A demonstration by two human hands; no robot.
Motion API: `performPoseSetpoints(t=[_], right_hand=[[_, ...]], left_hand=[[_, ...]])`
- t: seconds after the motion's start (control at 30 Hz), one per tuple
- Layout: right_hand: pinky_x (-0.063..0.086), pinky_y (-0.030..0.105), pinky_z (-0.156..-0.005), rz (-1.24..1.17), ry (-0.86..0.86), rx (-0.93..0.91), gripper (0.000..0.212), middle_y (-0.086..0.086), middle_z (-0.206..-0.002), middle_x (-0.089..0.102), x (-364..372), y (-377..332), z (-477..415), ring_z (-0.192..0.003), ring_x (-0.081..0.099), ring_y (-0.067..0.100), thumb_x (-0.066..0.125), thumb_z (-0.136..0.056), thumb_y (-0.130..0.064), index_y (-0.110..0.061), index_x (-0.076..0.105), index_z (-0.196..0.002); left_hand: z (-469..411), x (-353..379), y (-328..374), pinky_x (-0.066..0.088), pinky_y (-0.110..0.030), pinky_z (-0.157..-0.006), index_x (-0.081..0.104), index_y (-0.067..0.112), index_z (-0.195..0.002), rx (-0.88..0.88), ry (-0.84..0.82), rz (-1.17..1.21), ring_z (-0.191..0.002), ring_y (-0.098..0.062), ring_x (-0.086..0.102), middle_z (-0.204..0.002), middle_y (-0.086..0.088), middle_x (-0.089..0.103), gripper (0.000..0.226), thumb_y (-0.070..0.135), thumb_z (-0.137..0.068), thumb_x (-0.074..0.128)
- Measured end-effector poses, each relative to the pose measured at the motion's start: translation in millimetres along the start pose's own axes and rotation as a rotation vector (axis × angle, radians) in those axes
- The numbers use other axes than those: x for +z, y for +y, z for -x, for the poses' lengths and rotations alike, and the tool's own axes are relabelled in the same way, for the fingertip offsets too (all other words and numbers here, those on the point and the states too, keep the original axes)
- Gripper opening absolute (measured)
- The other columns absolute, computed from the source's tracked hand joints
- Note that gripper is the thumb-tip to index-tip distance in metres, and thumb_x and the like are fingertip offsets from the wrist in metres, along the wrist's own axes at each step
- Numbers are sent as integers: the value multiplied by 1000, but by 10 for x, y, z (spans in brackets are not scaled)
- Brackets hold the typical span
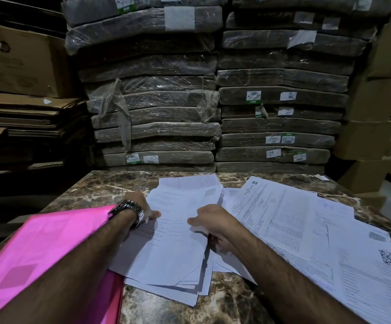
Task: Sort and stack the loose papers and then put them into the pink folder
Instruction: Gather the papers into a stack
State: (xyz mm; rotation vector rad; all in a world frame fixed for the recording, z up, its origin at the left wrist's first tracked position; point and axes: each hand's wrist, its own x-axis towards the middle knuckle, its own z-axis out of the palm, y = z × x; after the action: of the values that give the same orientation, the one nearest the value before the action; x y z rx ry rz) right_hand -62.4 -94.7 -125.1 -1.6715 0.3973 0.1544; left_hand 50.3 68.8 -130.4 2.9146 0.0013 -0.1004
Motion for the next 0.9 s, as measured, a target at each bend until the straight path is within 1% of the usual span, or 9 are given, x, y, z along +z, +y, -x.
performPoseSetpoints(t=[0.07, 0.17, 0.27, 0.37, 0.43, 0.5, 0.67, 0.8, 0.9], right_hand=[[41, 30, -58, 146, 41, 34, 20, 4, -75, 51, -52, -83, 74, -68, 55, 21, 66, -88, -15, -9, 50, -77], [40, 36, -66, 310, 38, 105, 33, 6, -84, 49, -96, -170, 227, -77, 50, 26, 63, -90, -28, -6, 47, -109], [44, 40, -66, 295, 4, 169, 41, 14, -90, 47, -97, -234, 328, -74, 51, 31, 60, -92, -31, -5, 41, -119], [49, 40, -72, 296, 15, 160, 58, 10, -97, 49, -89, -269, 330, -92, 56, 32, 62, -91, -35, -6, 38, -135], [52, 41, -79, 282, 32, 151, 70, 10, -114, 49, -72, -264, 295, -106, 56, 33, 64, -89, -36, -6, 31, -143], [56, 45, -81, 254, 30, 164, 69, 12, -126, 45, -56, -267, 283, -106, 57, 37, 65, -88, -37, -8, 34, -142], [56, 34, -59, 120, 80, 176, 62, 11, -125, 42, -119, -205, 215, -99, 54, 32, 66, -88, -34, -10, 39, -139], [52, 35, -64, -21, 74, 189, 35, 6, -100, 50, -139, -137, 169, -85, 54, 25, 65, -90, -28, -11, 50, -116], [53, 42, -82, -175, 36, 218, 27, 6, -89, 59, -95, -91, 117, -76, 58, 24, 67, -88, -24, -8, 55, -105]], left_hand=[[5, 5, 3, 49, -27, -71, 65, 3, -100, -3, 9, -22, -97, -24, 65, -105, -10, 69, 61, 56, -71, 72], [-1, 15, 5, 49, -28, -72, 66, 3, -100, -10, 5, -34, -96, -25, 65, -104, -10, 69, 61, 57, -71, 72], [-9, 7, 8, 48, -27, -70, 65, 4, -98, -14, -10, -27, -95, -25, 65, -103, -10, 70, 61, 57, -70, 73], [-21, -25, 14, 46, -26, -68, 65, 4, -100, -15, -36, -6, -96, -24, 65, -105, -9, 69, 60, 55, -70, 73], [-17, -38, 12, 46, -25, -70, 64, 4, -104, -18, -47, -4, -99, -24, 64, -108, -10, 68, 62, 55, -70, 74], [-6, -36, 8, 46, -25, -69, 64, 4, -105, -20, -39, -13, -99, -24, 64, -108, -10, 68, 63, 54, -70, 74], [5, -25, 7, 48, -26, -71, 64, 3, -104, -15, -10, -32, -98, -25, 65, -107, -10, 69, 61, 53, -72, 73], [31, -15, 3, 47, -25, -72, 65, 3, -101, 10, 4, -45, -98, -24, 65, -106, -9, 69, 56, 53, -75, 70], [51, -18, -2, 44, -24, -72, 65, 4, -102, 9, 20, -41, -101, -23, 65, -107, -8, 69, 56, 54, -75, 69]])
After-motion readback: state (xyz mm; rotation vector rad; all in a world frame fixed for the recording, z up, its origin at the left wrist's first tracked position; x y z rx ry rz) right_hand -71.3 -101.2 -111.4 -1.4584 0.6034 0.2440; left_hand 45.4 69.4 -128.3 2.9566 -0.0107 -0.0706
